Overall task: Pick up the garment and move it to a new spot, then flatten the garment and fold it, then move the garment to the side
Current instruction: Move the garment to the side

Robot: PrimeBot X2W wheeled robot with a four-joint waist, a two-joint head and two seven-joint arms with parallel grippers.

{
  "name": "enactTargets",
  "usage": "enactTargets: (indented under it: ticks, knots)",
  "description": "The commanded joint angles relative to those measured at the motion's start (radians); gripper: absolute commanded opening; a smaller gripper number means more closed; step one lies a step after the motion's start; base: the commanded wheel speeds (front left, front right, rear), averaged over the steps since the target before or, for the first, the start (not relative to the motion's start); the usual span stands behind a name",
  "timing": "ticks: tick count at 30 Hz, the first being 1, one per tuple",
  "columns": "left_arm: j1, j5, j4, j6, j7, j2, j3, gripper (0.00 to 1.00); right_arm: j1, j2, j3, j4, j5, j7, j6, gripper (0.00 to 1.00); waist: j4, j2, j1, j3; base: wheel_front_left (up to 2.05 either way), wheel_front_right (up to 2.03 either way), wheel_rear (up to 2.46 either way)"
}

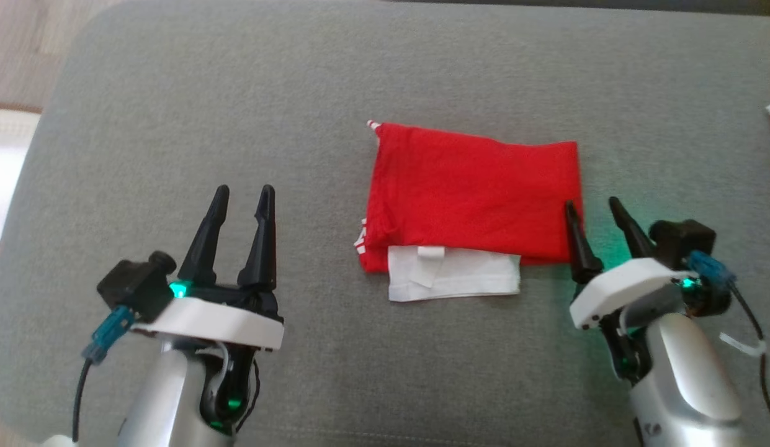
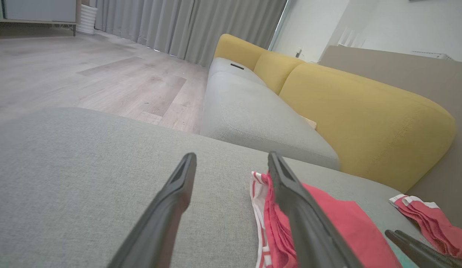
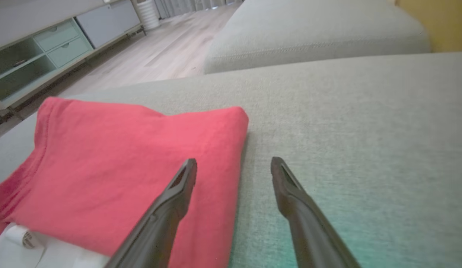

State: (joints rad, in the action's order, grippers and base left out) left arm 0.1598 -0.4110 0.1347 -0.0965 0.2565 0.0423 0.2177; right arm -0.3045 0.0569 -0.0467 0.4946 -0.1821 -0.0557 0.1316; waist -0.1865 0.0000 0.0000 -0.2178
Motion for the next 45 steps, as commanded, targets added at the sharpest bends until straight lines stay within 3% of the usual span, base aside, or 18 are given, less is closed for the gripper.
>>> enactTargets:
  ticks: [1, 12, 13, 14, 21, 25, 29, 30, 34, 45]
  knots:
    - [0.042, -0.006, -0.032, 0.003, 0.005, 0.008, -0.026, 1.0, -0.041, -0.007, -0.029, -0.021, -0.007, 0.002, -0.001, 1.0, -0.012, 0.0, 0.0, -0.011, 0.0, 0.0, 0.0]
    - [0.047, -0.015, -0.028, 0.009, 0.005, 0.008, -0.015, 1.0, -0.111, -0.007, -0.106, 0.191, -0.068, 0.041, -0.001, 1.0, -0.035, 0.0, 0.0, -0.022, 0.0, 0.0, 0.0]
    - [0.045, -0.014, -0.027, 0.01, 0.005, 0.008, -0.018, 1.0, -0.118, -0.007, -0.114, 0.202, -0.072, 0.037, -0.001, 0.15, -0.031, 0.0, 0.0, -0.021, 0.0, 0.0, 0.0]
    - [0.043, -0.012, -0.026, 0.01, 0.005, 0.008, -0.02, 1.0, -0.126, -0.007, -0.121, 0.21, -0.072, 0.029, -0.001, 0.0, -0.025, 0.0, 0.0, -0.018, 0.0, 0.0, 0.0]
    - [0.038, 0.008, -0.026, 0.005, 0.005, 0.008, -0.036, 1.0, -0.184, -0.006, -0.128, 0.232, 0.017, -0.038, -0.001, 0.0, 0.048, 0.0, 0.0, 0.01, 0.0, 0.0, 0.0]
    - [0.041, 0.019, -0.037, 0.0, 0.005, 0.008, -0.037, 1.0, -0.219, 0.031, -0.137, 0.191, 0.09, -0.062, -0.001, 0.0, 0.109, 0.0, 0.0, 0.016, 0.0, 0.0, 0.0]
    - [0.049, 0.028, -0.049, -0.003, 0.005, 0.008, -0.033, 1.0, -0.254, 0.114, -0.152, 0.122, 0.12, -0.056, -0.001, 0.0, 0.166, 0.0, 0.0, 0.011, 0.0, 0.0, 0.0]
    - [0.056, 0.031, -0.053, -0.005, 0.005, 0.008, -0.03, 1.0, -0.271, 0.169, -0.159, 0.087, 0.121, -0.044, -0.001, 0.0, 0.189, 0.0, 0.0, 0.002, 0.0, 0.0, 0.0]
    - [0.071, 0.038, -0.053, -0.009, 0.005, 0.008, -0.016, 1.0, -0.305, 0.277, -0.162, 0.037, 0.105, -0.012, -0.001, 0.0, 0.217, 0.0, 0.0, -0.021, 0.0, 0.0, 0.0]
    - [0.108, 0.055, -0.046, -0.019, 0.005, 0.008, -0.007, 1.0, -0.39, 0.492, -0.111, 0.074, 0.094, 0.045, -0.001, 0.0, 0.204, 0.0, 0.0, -0.107, 0.0, 0.0, 0.0]
